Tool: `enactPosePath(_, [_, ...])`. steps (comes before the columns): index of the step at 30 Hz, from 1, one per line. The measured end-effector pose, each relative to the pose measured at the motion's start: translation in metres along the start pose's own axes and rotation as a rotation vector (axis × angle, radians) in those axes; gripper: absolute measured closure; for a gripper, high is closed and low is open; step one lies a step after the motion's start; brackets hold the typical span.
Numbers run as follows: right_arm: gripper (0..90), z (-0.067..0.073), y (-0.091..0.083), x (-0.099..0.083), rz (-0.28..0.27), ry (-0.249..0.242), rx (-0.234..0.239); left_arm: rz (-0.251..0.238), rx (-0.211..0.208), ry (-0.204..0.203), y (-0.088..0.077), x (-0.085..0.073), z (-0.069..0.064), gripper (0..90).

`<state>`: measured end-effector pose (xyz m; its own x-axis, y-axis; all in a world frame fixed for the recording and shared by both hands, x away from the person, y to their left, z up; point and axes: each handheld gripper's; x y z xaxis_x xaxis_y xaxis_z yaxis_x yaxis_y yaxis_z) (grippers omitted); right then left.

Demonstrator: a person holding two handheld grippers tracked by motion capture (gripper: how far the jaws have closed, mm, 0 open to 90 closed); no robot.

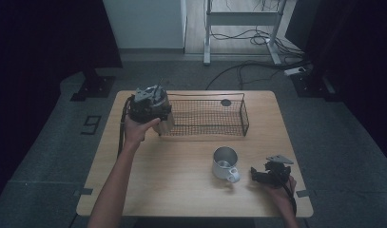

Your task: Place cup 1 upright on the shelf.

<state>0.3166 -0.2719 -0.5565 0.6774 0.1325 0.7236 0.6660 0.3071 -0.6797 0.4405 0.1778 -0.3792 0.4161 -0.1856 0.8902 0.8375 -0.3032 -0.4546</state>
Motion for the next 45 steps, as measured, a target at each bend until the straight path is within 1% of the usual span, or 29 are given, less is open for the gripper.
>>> enactPosePath(6, [3.3,0.0,0.0,0.0,-0.001,0.001,-0.001,0.004,0.001,0.0,0.004,0.003,-0.001,4.1])
enactPosePath(16, [3.4,0.0,0.0,0.0,-0.001,0.001,-0.001,0.01,-0.006,0.007,0.013,0.004,-0.004,4.1])
enactPosePath(21, [3.4,0.0,0.0,0.0,-0.001,0.001,-0.001,0.005,-0.012,0.012,0.015,0.008,-0.007,4.1])
enactPosePath(22, [3.4,0.0,0.0,0.0,-0.001,0.001,-0.001,0.003,-0.014,0.02,0.016,0.01,-0.008,4.1])
enactPosePath(27, [3.4,0.0,0.0,0.0,-0.001,0.001,-0.001,-0.001,-0.019,0.022,0.018,0.014,-0.012,4.1])
enactPosePath(33, [3.8,0.0,0.0,0.0,-0.001,0.003,-0.003,0.008,-0.013,0.028,0.024,0.019,-0.015,4.1])
enactPosePath(38, [3.8,0.0,0.0,0.0,-0.001,0.003,-0.003,0.007,-0.018,0.036,0.029,0.023,-0.019,4.1])
enactPosePath(41, [3.8,0.0,0.0,0.0,-0.001,0.003,-0.003,0.01,-0.022,0.036,0.031,0.023,-0.021,4.1])
enactPosePath(45, [3.8,0.0,0.0,0.0,-0.001,0.003,-0.003,0.027,-0.017,0.043,0.037,0.021,-0.023,4.1])
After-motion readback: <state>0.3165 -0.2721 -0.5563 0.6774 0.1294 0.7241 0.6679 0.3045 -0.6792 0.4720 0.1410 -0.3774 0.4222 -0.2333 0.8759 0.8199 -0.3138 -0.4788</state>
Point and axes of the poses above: each handheld gripper's, and its own axes: y roughly forward along the jaws, x roughly out of its top, z roughly to its left, and after that the axes turned 9 degrees about x, right-handed
